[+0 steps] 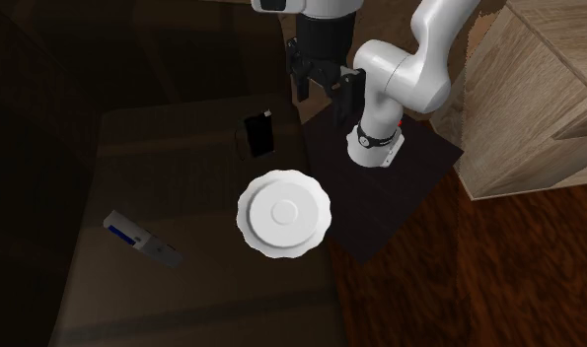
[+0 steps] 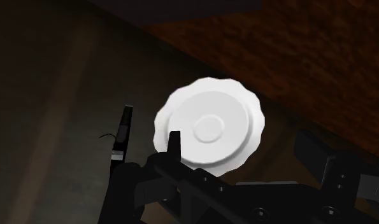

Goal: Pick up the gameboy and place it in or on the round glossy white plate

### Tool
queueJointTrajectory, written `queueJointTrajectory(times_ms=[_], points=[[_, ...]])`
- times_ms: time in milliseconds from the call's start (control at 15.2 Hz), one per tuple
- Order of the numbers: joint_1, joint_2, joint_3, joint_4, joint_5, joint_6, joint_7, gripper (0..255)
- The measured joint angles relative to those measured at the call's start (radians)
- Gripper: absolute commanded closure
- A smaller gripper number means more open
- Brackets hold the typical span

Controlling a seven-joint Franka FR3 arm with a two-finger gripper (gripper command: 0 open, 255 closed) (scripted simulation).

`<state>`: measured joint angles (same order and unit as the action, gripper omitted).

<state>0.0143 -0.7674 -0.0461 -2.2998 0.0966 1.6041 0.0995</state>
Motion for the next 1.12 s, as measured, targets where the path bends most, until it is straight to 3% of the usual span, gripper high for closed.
queueJointTrajectory(times_ms=[330, 1122], points=[[-0.016, 0.107, 0.033, 0.046, 0.002, 0.063, 0.073, 0], [-0.077, 0.577, 0.120, 0.375, -0.060, 0.195, 0.379, 0]])
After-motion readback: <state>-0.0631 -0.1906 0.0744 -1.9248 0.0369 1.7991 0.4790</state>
